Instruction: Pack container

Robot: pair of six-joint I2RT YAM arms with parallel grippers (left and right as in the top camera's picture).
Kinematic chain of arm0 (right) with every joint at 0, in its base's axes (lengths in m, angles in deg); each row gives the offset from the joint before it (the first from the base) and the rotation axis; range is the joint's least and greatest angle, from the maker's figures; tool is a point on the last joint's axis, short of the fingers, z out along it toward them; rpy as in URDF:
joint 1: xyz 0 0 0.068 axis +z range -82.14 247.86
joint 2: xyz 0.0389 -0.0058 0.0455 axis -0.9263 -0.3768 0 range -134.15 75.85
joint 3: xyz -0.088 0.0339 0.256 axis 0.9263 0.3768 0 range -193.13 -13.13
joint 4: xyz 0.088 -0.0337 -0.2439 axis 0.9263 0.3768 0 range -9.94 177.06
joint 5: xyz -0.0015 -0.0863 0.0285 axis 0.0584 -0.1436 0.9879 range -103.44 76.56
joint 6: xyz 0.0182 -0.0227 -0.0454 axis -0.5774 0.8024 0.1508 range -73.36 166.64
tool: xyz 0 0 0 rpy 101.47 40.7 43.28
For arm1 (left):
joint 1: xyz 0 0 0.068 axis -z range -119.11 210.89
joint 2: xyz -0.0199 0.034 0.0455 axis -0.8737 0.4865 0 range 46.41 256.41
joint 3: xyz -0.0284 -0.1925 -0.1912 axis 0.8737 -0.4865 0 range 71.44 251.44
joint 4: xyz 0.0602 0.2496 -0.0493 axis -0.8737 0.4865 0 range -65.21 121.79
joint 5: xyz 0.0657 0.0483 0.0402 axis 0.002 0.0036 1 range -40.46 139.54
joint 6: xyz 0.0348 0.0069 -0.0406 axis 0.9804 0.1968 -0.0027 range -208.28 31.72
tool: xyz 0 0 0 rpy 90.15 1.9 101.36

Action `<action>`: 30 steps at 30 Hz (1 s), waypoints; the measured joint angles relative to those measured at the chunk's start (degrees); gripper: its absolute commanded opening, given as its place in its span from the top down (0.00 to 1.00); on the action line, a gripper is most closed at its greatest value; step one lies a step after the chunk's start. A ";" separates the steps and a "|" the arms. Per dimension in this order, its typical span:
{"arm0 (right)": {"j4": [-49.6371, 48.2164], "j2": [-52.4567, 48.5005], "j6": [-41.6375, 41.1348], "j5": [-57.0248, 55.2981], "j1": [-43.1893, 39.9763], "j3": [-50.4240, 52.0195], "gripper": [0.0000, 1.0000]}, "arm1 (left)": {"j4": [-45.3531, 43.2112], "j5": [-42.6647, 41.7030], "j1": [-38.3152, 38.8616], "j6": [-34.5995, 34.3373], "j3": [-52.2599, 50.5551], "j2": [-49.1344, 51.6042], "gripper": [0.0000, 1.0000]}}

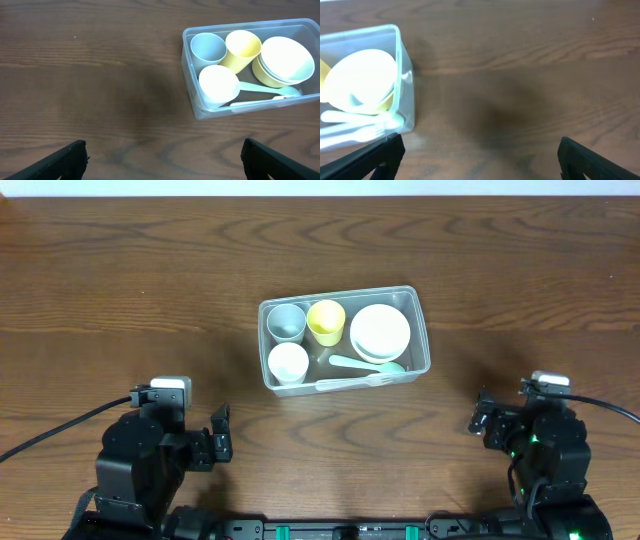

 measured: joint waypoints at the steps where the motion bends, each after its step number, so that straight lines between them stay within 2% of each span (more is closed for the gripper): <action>1: 0.68 0.00 0.00 0.00 0.00 0.00 0.01 | 0.02 0.00 0.00 0.00 0.00 0.00 0.02; 15: 9.38 1.03 0.00 0.07 0.00 0.09 0.01 | -0.02 0.00 0.00 0.00 0.00 0.00 0.02; 25: 8.00 17.49 0.00 3.10 0.00 6.08 0.01 | -0.04 0.00 0.00 0.00 0.00 0.00 0.02; 30: 0.76 24.30 -0.02 5.77 0.02 12.76 0.01 | -0.04 0.00 0.00 0.00 0.00 -0.02 0.02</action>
